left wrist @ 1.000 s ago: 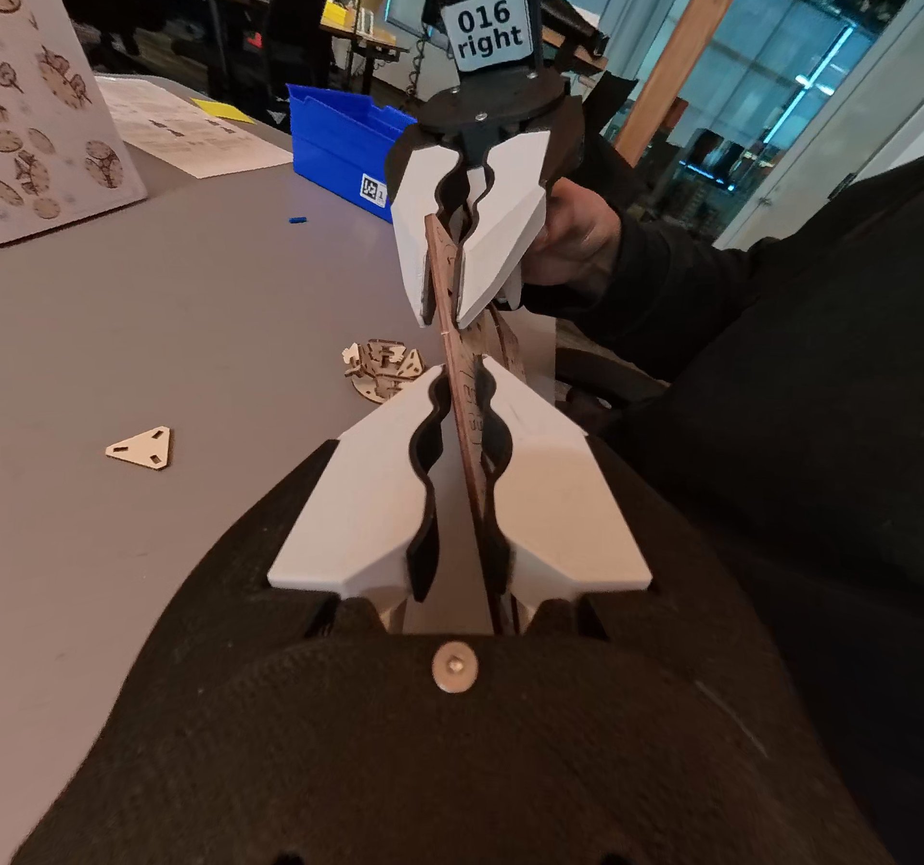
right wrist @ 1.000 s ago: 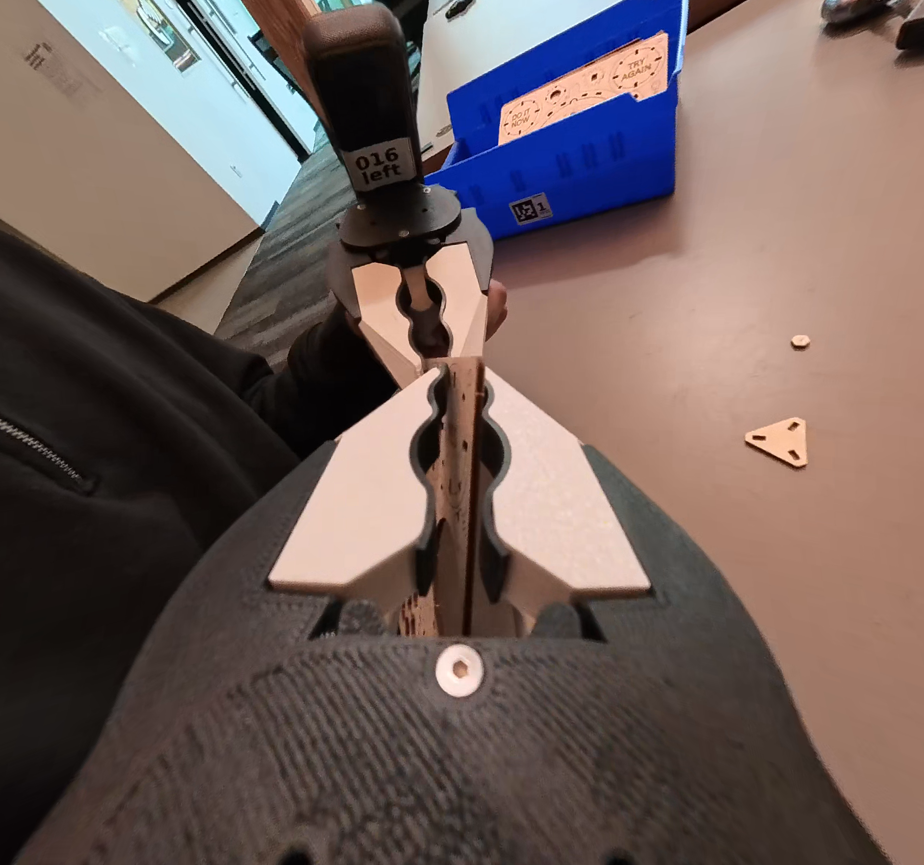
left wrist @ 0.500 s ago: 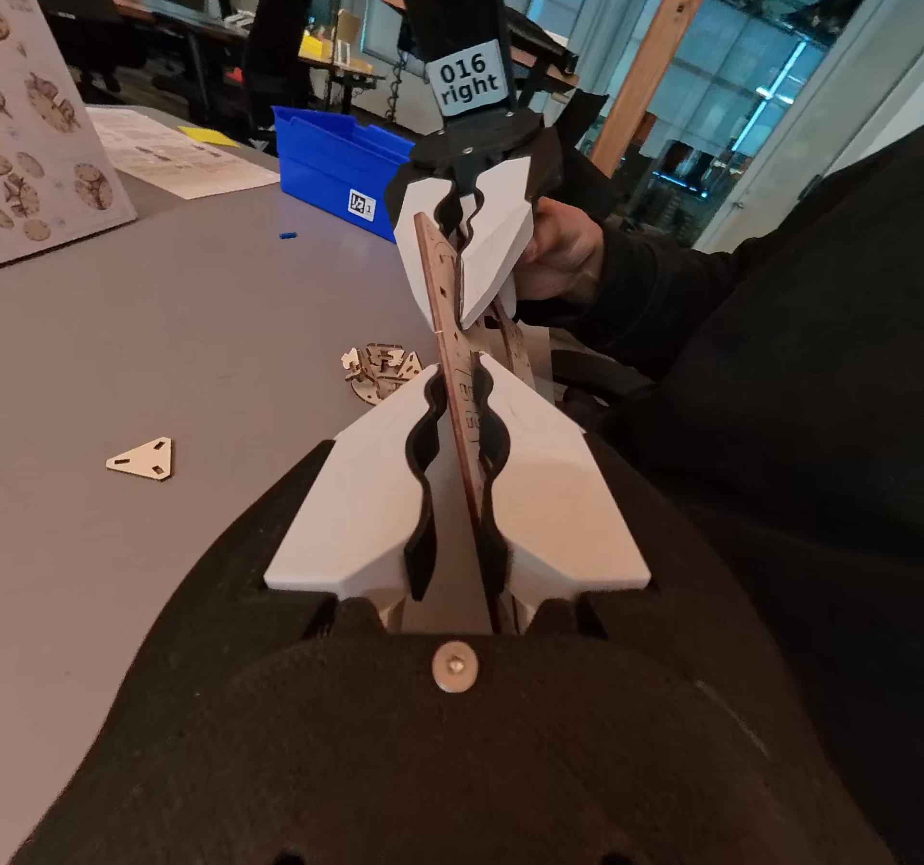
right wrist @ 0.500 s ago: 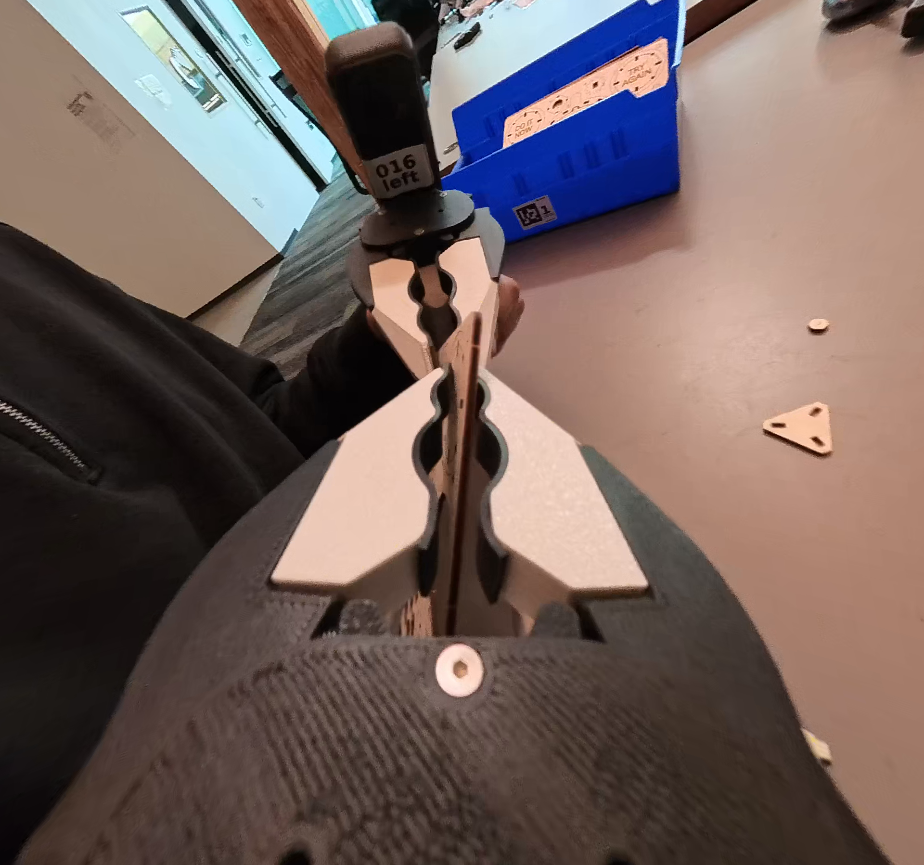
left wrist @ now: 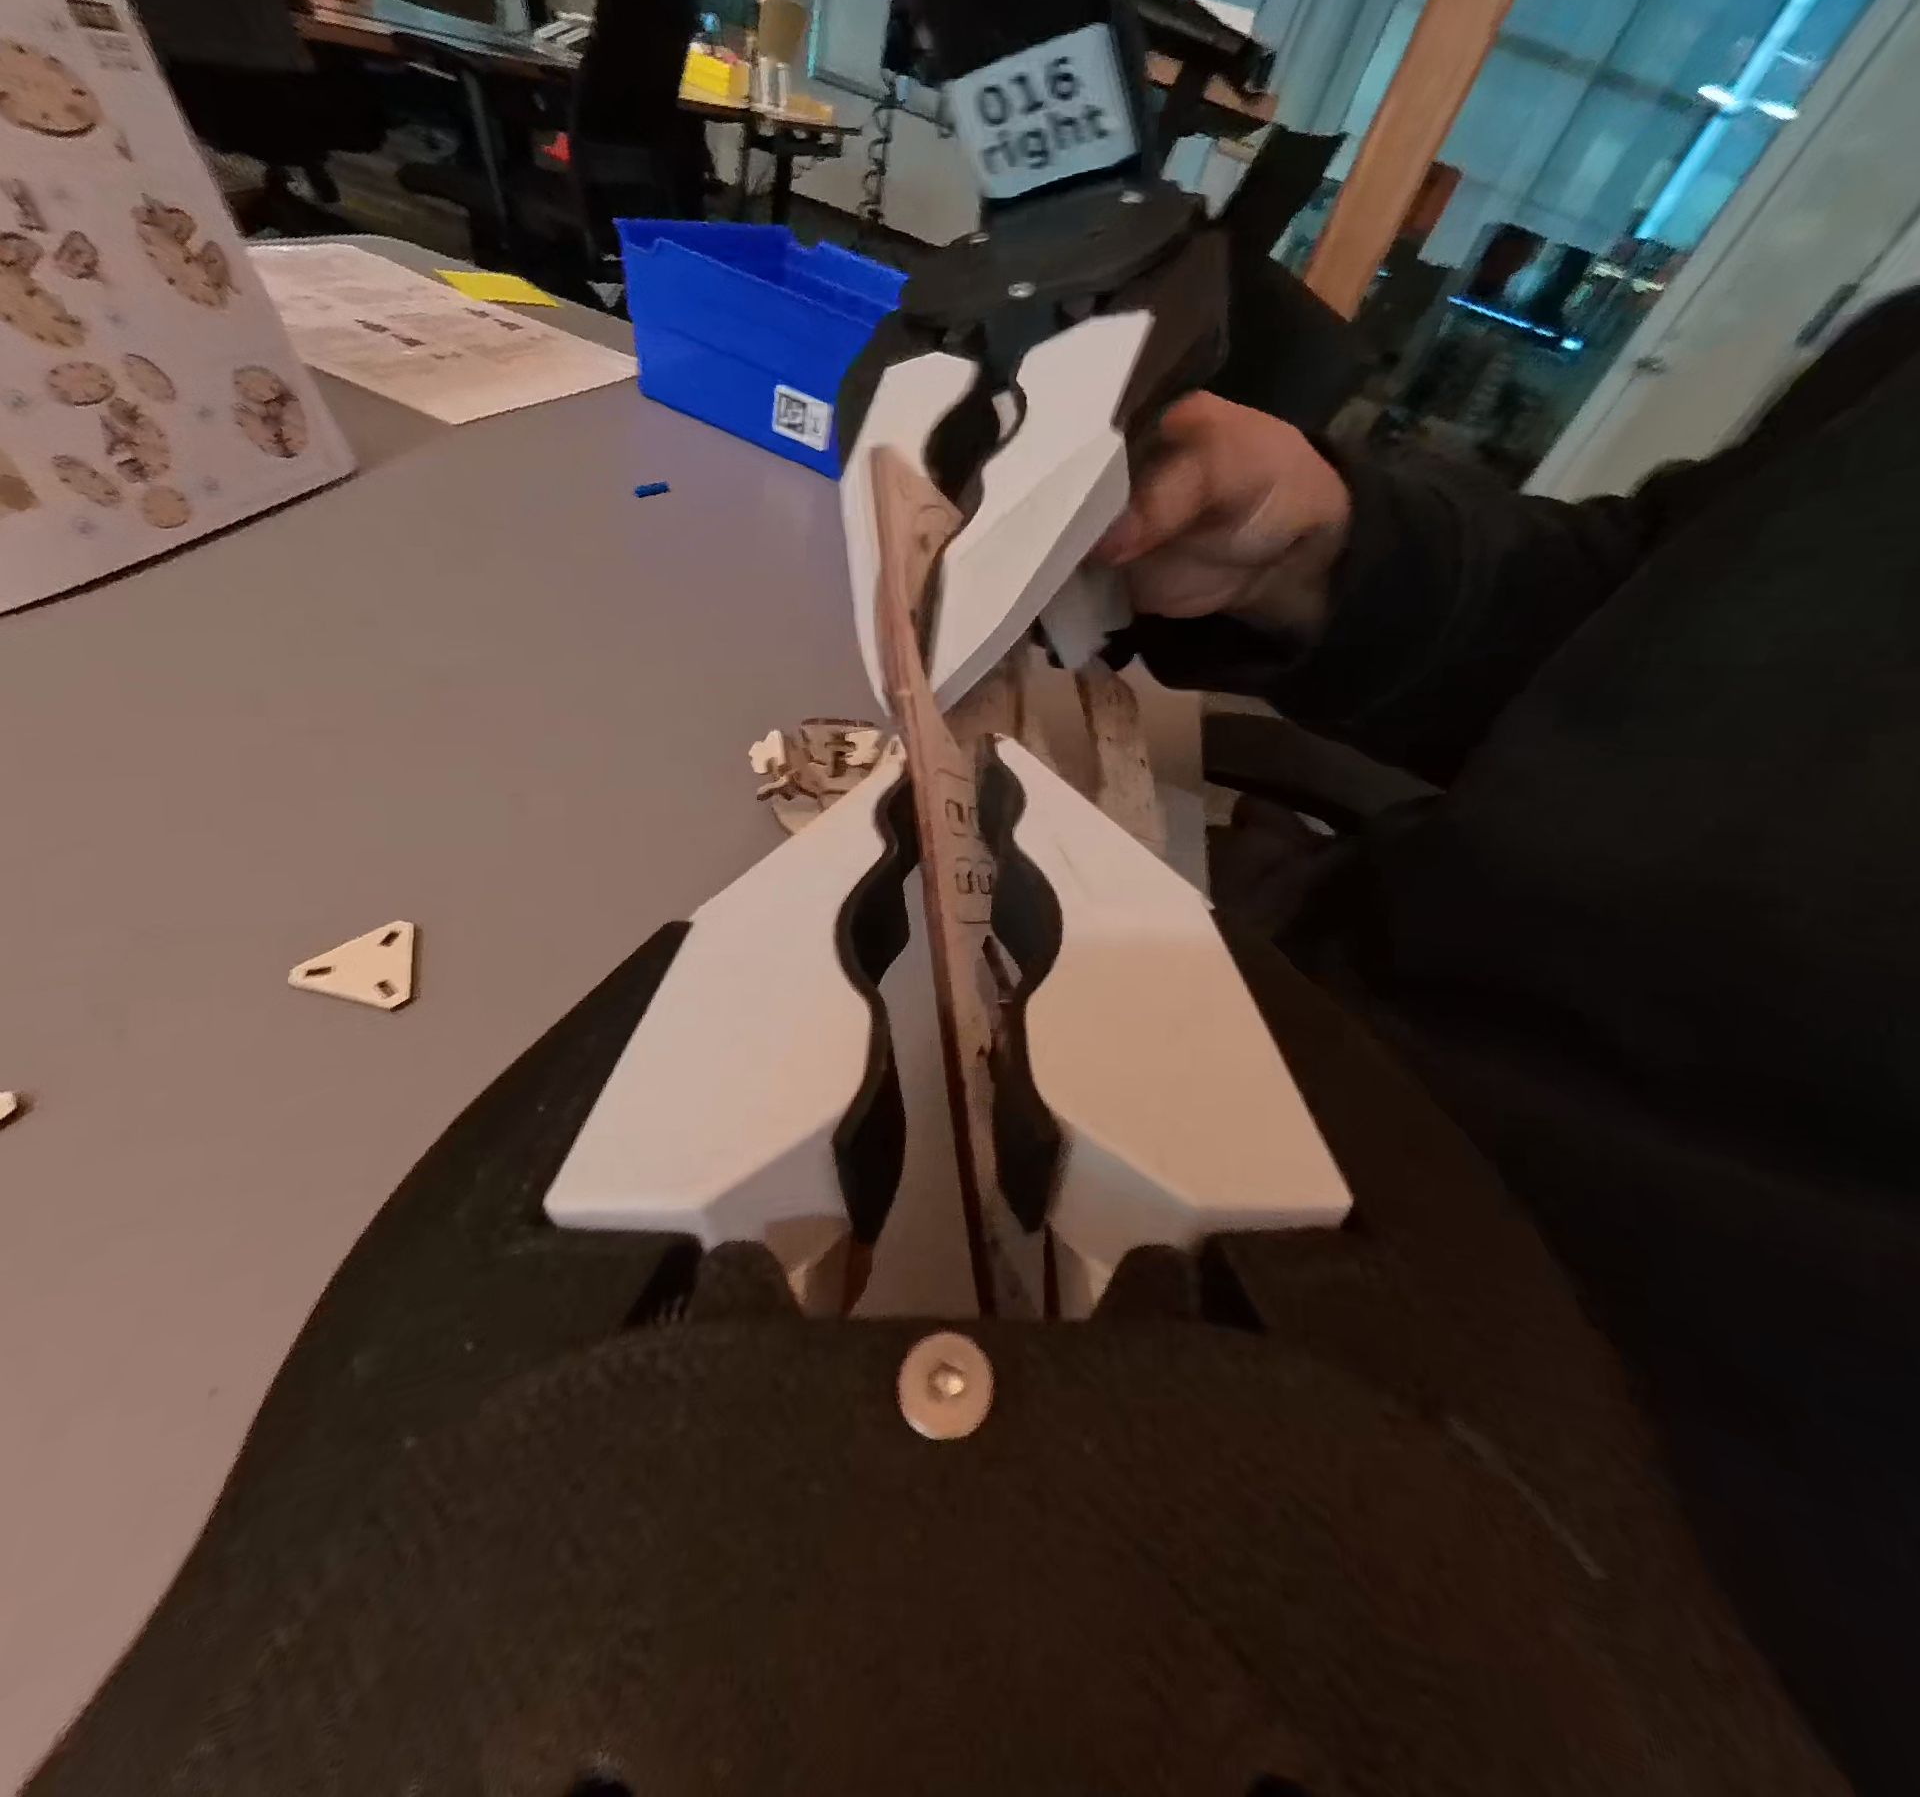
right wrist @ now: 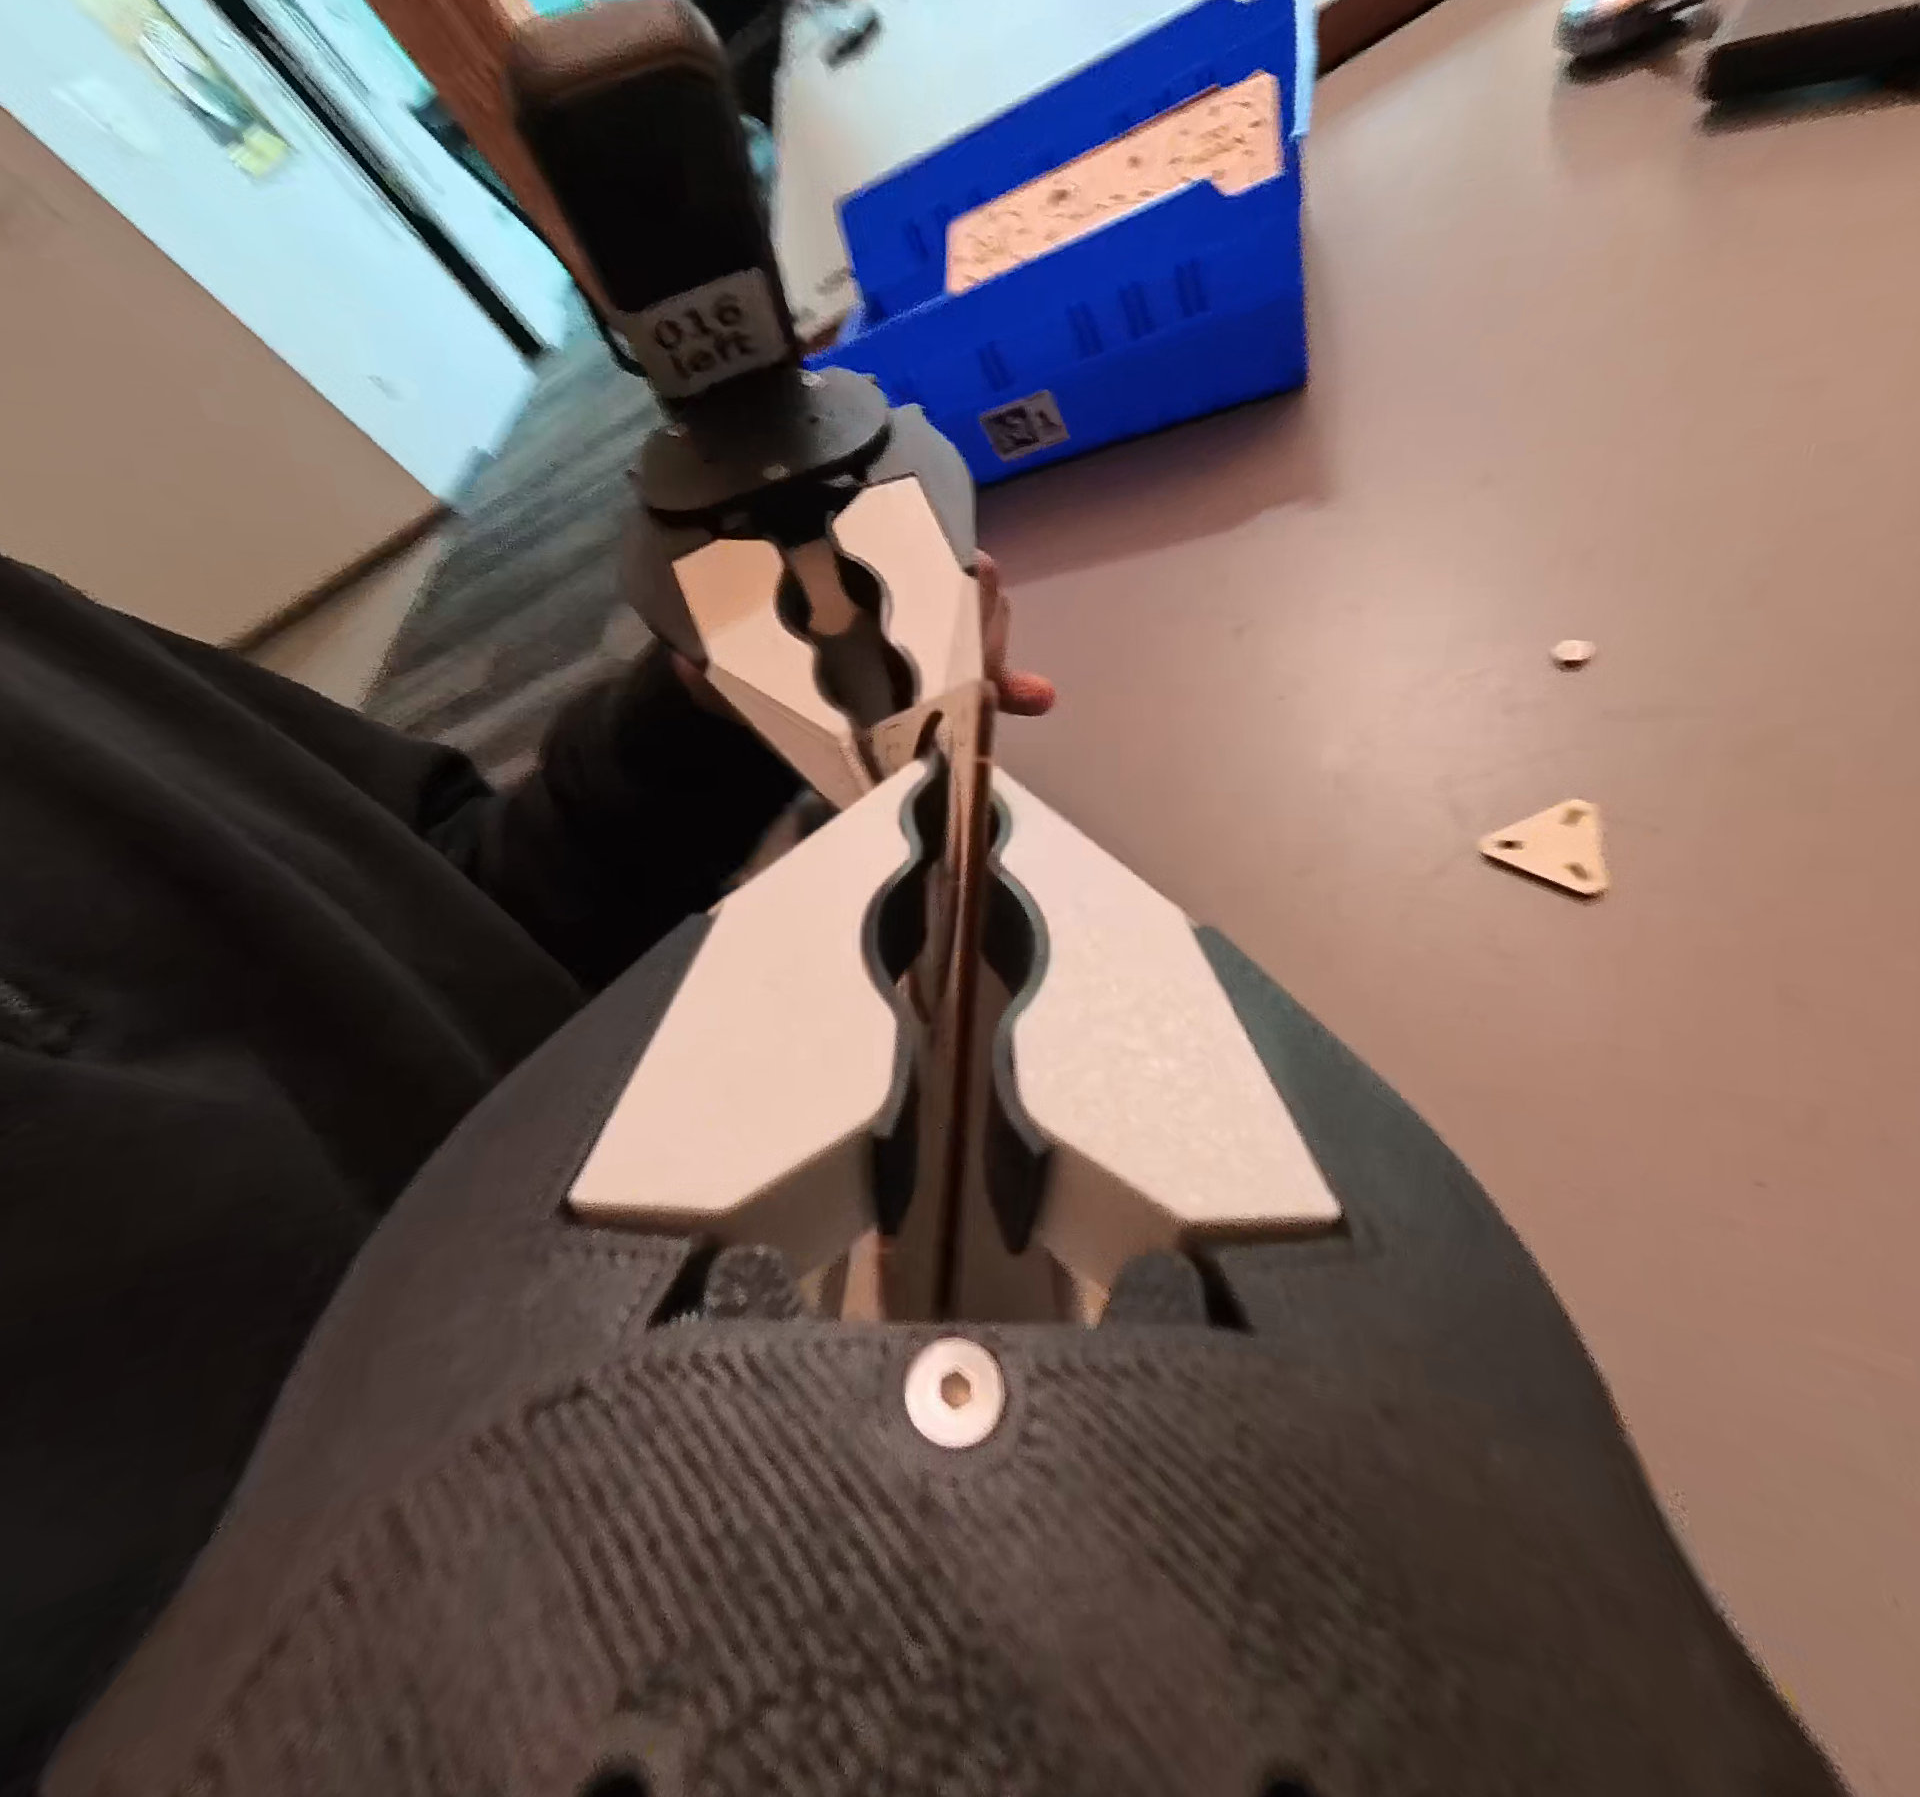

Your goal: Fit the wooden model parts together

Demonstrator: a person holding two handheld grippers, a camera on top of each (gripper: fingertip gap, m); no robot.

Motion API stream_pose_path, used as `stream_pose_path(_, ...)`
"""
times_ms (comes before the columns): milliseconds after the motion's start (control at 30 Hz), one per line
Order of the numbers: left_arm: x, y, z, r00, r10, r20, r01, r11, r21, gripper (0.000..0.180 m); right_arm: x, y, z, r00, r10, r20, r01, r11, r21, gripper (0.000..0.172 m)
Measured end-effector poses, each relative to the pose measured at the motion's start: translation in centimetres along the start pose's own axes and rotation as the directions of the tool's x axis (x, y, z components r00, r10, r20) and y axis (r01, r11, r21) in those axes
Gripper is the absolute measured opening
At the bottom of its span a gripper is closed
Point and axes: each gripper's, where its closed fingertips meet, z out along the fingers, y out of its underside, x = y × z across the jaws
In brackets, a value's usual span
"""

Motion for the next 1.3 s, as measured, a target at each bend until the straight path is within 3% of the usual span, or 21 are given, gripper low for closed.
stream_pose_path(67,-0.4,1.1,0.6,0.997,0.053,0.050,-0.049,0.996,-0.079,0.010,2.2,1.0,-0.1,0.984,-0.069,-0.164,0.057,0.995,-0.076,0.001)
stream_pose_path(100,0.1,0.8,1.0,0.999,-0.032,0.016,0.033,0.997,-0.074,0.005,2.7,1.3,-0.2,0.970,-0.125,-0.207,0.104,0.989,-0.108,0.000)
stream_pose_path(233,0.3,-0.2,0.3,0.996,-0.072,-0.058,0.073,0.997,0.013,0.005,1.4,0.1,-0.4,0.991,-0.061,-0.122,0.059,0.998,-0.023,0.001)
stream_pose_path(333,0.2,-0.1,0.1,0.995,-0.081,-0.062,0.082,0.996,0.019,0.005,1.5,0.2,0.0,0.991,-0.067,-0.118,0.063,0.997,-0.033,0.002)
stream_pose_path(600,-2.0,0.3,-1.6,0.987,-0.164,0.003,0.163,0.985,0.048,0.007,2.7,-0.7,-1.2,0.994,0.008,-0.107,-0.001,0.998,0.068,0.024)
stream_pose_path(667,-2.7,0.0,-3.1,0.980,-0.197,0.023,0.194,0.977,0.087,0.006,3.3,-1.5,-2.3,0.989,0.014,-0.148,0.006,0.991,0.136,0.032)
stream_pose_path(800,-3.5,-2.7,-8.1,0.963,-0.271,-0.005,0.259,0.917,0.303,0.001,3.8,-2.5,-5.1,0.976,0.007,-0.218,0.042,0.975,0.220,0.036)
stream_pose_path(933,-3.5,-4.3,-13.2,0.966,-0.257,0.030,0.218,0.872,0.439,0.001,3.6,-2.6,-7.4,0.968,0.009,-0.249,0.062,0.959,0.275,0.036)
stream_pose_path(1033,-3.1,-6.6,-16.9,0.966,-0.248,0.068,0.163,0.794,0.586,0.000,3.4,-2.3,-8.0,0.966,0.023,-0.256,0.057,0.953,0.299,0.037)
stream_pose_path(1133,-5.3,-6.6,-19.0,0.908,-0.339,0.245,0.105,0.751,0.652,0.000,4.4,-0.8,-7.6,0.924,-0.036,-0.380,0.125,0.970,0.211,0.042)
stream_pose_path(1233,-8.3,-3.6,-18.1,0.800,-0.395,0.451,0.123,0.845,0.521,0.001,4.5,1.5,-5.7,0.855,-0.226,-0.466,0.257,0.966,0.003,0.034)
stream_pose_path(1300,-9.0,-3.0,-17.7,0.771,-0.403,0.493,0.133,0.859,0.494,0.000,4.0,2.6,-4.5,0.829,-0.297,-0.473,0.293,0.952,-0.086,0.022)
